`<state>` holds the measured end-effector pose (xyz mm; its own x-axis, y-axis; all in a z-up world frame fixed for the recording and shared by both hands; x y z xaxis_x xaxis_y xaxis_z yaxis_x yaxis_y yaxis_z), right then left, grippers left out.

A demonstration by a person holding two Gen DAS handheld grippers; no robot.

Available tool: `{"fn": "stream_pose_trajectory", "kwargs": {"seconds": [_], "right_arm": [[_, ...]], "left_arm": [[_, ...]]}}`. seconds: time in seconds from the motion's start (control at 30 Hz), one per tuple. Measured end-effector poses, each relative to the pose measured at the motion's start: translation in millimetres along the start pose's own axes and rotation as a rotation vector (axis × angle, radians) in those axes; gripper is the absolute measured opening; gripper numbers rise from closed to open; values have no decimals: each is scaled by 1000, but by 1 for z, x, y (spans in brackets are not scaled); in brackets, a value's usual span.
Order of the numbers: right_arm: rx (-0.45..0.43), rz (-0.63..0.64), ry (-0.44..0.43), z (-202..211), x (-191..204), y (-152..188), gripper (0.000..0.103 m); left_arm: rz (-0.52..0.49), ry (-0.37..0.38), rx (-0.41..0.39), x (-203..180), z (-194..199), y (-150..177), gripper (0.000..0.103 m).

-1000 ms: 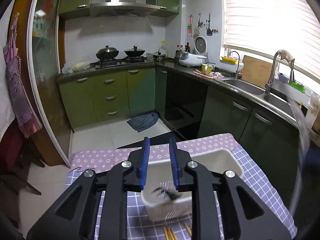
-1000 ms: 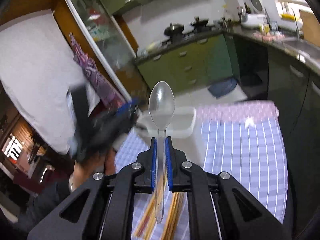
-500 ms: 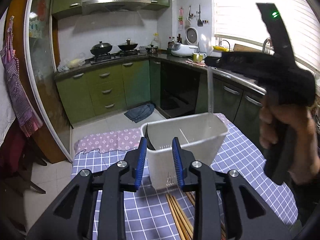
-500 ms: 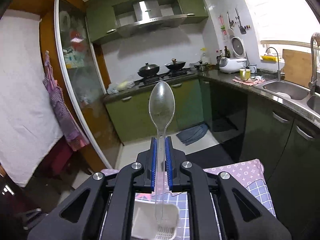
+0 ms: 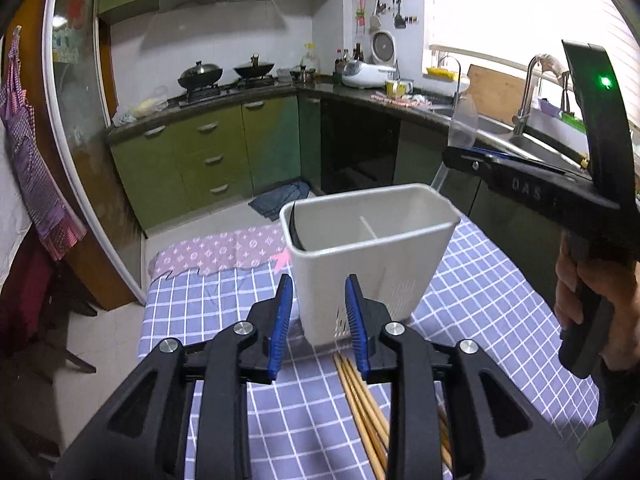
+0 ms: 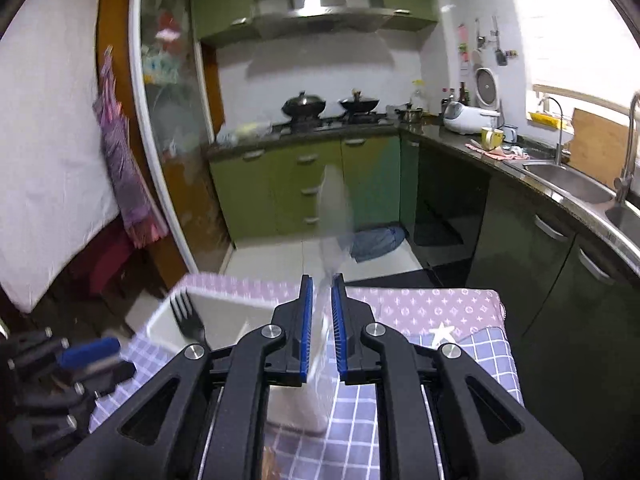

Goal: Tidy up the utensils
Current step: 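Carry the fork with the left tool while the right tool carries the spoon, dropping both into the white holder, then grasp a wooden chopstick with the left tool while the right tool grasps another chopstick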

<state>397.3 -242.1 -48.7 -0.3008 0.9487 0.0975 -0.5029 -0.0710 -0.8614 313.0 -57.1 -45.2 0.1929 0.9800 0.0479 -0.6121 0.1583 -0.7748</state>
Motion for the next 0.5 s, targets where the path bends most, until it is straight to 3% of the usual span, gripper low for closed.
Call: {"fn": "stream_pose_trajectory", "kwargs": {"seconds": [0.17,0.2,0.27,0.37,0.5], "right_arm": [[39,29,-16,-1,9,14,12],[42,33,-21,1,11,16,20],[32,30,-26,8,11,16,24],[11,0,-51,29,6,14,24],[25,-12,-67,63,1,22,24]], "left_arm": [[-4,-6,51,2,4,5,31],[-9,-8,55,1,5,7,31],[-22,-11,69,0,5,12,32],[-16,-4,124,-1,2,16,32],[18,26,270,-1,-12,30,32]]}}
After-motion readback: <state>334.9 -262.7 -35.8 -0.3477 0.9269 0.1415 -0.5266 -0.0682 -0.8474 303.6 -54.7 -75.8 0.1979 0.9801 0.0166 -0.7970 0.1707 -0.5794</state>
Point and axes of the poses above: each gripper's, at about its wrist camera, not at the fingertips, and z roughly against the way its jaws point, x to its left, y to its underside, the point moved 1 cm from there along -z, roughly the way its jaws point, and after that the axes turned 1 degree about -z, right-handed, at the moved point
